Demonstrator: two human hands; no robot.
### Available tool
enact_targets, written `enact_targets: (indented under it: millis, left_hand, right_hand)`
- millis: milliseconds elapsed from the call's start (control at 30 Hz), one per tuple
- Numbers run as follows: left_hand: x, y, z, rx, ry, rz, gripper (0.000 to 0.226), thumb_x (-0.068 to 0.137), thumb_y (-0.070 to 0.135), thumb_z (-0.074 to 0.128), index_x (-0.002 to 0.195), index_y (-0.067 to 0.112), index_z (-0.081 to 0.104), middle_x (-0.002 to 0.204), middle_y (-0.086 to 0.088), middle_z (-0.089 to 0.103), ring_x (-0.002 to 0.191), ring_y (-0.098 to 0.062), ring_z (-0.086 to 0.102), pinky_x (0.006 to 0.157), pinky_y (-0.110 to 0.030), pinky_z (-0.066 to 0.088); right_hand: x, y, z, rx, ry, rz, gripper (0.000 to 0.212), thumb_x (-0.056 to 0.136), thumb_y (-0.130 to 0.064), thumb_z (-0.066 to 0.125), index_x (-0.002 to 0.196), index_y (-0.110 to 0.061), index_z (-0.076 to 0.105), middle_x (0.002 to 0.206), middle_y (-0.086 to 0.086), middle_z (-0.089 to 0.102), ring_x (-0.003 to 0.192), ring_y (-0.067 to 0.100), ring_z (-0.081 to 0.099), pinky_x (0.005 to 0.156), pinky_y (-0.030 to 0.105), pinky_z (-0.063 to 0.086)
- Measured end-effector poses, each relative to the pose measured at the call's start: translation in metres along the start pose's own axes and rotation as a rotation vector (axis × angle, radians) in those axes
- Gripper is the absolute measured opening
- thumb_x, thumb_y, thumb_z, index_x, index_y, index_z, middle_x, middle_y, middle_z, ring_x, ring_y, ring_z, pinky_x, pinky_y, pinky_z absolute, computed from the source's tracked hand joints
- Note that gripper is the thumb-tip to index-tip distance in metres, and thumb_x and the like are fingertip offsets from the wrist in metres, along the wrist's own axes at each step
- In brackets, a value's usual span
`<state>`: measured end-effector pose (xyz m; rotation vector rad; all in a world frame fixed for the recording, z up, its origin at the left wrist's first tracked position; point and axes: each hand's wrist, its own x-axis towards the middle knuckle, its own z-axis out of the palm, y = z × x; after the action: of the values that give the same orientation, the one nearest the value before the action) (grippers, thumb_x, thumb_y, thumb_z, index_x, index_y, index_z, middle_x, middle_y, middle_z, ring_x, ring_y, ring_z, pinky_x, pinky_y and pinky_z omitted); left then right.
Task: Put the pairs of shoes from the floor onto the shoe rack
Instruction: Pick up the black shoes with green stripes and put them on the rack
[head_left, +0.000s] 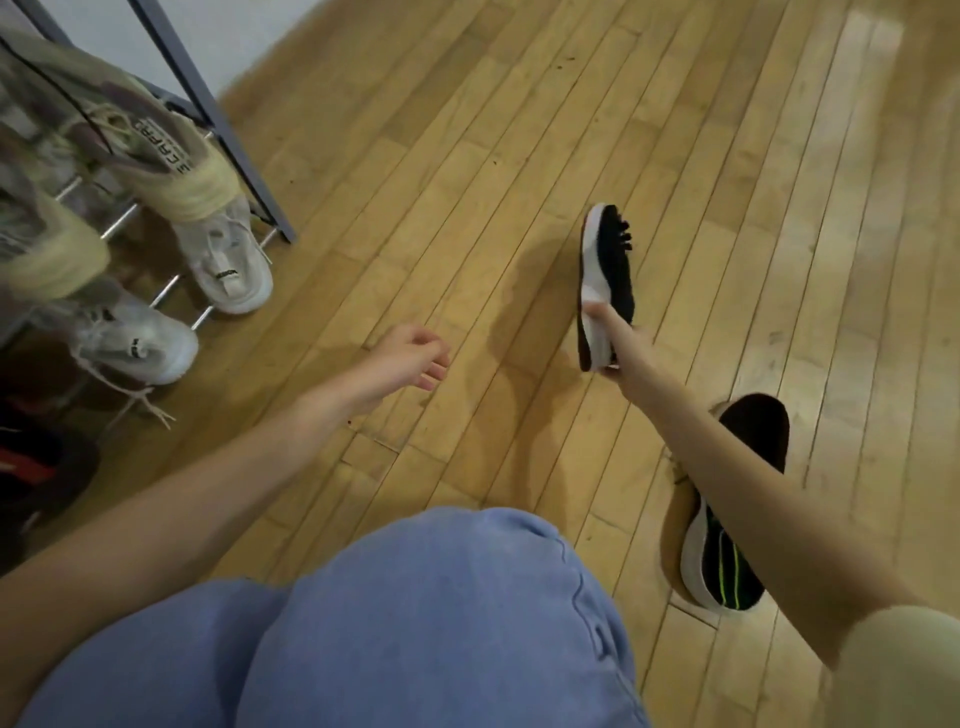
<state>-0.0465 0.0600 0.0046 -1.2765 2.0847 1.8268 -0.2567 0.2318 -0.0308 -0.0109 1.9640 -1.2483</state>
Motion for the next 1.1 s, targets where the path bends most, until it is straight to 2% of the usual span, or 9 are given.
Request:
enact_targets:
  millis: [133, 300, 467, 667, 733, 800, 900, 967, 1100]
  left_hand:
    - [-0.006, 0.0, -0.001, 0.041, 0.023, 0.039, 0.041, 0.098, 0.035, 0.049, 0.119, 0.001, 0.057, 0.11, -0.012, 0.065, 0.097, -0.02, 0.065, 0.084, -0.034, 0.054]
    - [-0.009, 0.009, -0.006, -0.263, 0.138, -0.026, 0.056, 0.097, 0.047, 0.045, 0.131, 0.003, 0.048, 0.113, -0.017, 0.064, 0.098, -0.028, 0.068, 0.084, -0.035, 0.058]
    - [-0.009, 0.001, -0.01, -0.472, 0.245, -0.059, 0.044, 0.092, 0.026, 0.061, 0.126, -0.001, 0.052, 0.116, -0.015, 0.065, 0.101, -0.026, 0.067, 0.072, -0.03, 0.061]
    - [-0.007, 0.001, -0.001, -0.399, 0.266, -0.036, 0.038, 0.089, 0.005, 0.059, 0.124, -0.006, 0.049, 0.117, -0.019, 0.062, 0.096, -0.025, 0.068, 0.061, -0.026, 0.06]
    - [-0.006, 0.0, 0.002, -0.366, 0.241, -0.043, 0.042, 0.087, 0.006, 0.062, 0.125, -0.003, 0.047, 0.117, -0.02, 0.063, 0.1, -0.027, 0.067, 0.065, -0.03, 0.061]
    - [-0.004, -0.004, 0.006, -0.316, 0.21, -0.038, 0.043, 0.086, 0.007, 0.062, 0.126, 0.001, 0.047, 0.116, -0.017, 0.063, 0.104, -0.027, 0.066, 0.067, -0.03, 0.061]
    - [-0.005, -0.006, 0.014, -0.209, 0.183, -0.023, 0.044, 0.088, 0.008, 0.06, 0.129, 0.003, 0.047, 0.115, -0.011, 0.062, 0.103, -0.023, 0.064, 0.074, -0.03, 0.059]
    - [-0.006, -0.007, 0.018, -0.18, 0.169, -0.022, 0.044, 0.088, 0.009, 0.059, 0.13, 0.004, 0.048, 0.116, -0.011, 0.062, 0.104, -0.024, 0.063, 0.084, -0.038, 0.058]
    - [-0.007, -0.01, 0.02, -0.189, 0.15, -0.041, 0.04, 0.088, 0.007, 0.057, 0.127, 0.005, 0.052, 0.111, -0.011, 0.065, 0.104, -0.026, 0.065, 0.087, -0.043, 0.057]
  right_hand:
    - [-0.034, 0.006, 0.042, 0.107, -0.177, -0.035, 0.064, 0.074, -0.056, 0.063, 0.119, -0.011, 0.056, 0.113, 0.011, 0.065, 0.097, 0.021, 0.062, 0.082, 0.033, 0.05]
    - [-0.064, 0.018, 0.082, -0.213, -0.174, -0.294, 0.071, 0.077, -0.049, 0.07, 0.131, -0.018, 0.036, 0.112, -0.002, 0.053, 0.093, 0.008, 0.056, 0.07, 0.021, 0.048]
    - [-0.075, 0.033, 0.096, -0.303, -0.198, -0.484, 0.084, 0.073, -0.045, 0.077, 0.135, -0.019, 0.027, 0.112, 0.004, 0.056, 0.098, 0.013, 0.06, 0.08, 0.036, 0.059]
    - [-0.076, 0.047, 0.057, -0.35, -0.221, -0.49, 0.093, 0.073, -0.059, 0.069, 0.145, -0.021, 0.025, 0.118, 0.0, 0.053, 0.109, 0.01, 0.054, 0.09, 0.025, 0.05]
    - [-0.073, 0.059, 0.035, -0.363, -0.069, -0.514, 0.079, 0.084, -0.057, 0.06, 0.145, -0.021, 0.028, 0.13, 0.002, 0.047, 0.12, 0.013, 0.047, 0.099, 0.028, 0.042]
    - [-0.063, 0.076, 0.01, -0.508, 0.28, -0.459, 0.072, 0.09, -0.047, 0.058, 0.147, -0.014, 0.028, 0.146, 0.011, 0.034, 0.135, 0.025, 0.033, 0.111, 0.039, 0.031]
    - [-0.047, 0.102, -0.023, -0.704, 0.655, -0.07, 0.087, 0.084, -0.026, 0.064, 0.151, -0.007, 0.013, 0.157, 0.028, 0.003, 0.147, 0.043, 0.0, 0.119, 0.051, 0.006]
    - [-0.039, 0.119, -0.044, -0.762, 0.739, 0.121, 0.094, 0.083, -0.027, 0.064, 0.153, -0.009, 0.003, 0.156, 0.032, -0.008, 0.146, 0.046, -0.01, 0.118, 0.053, 0.0]
    - [-0.037, 0.136, -0.07, -0.79, 0.755, 0.303, 0.093, 0.09, -0.048, 0.056, 0.155, -0.022, -0.006, 0.155, 0.035, -0.005, 0.143, 0.054, 0.0, 0.117, 0.057, 0.002]
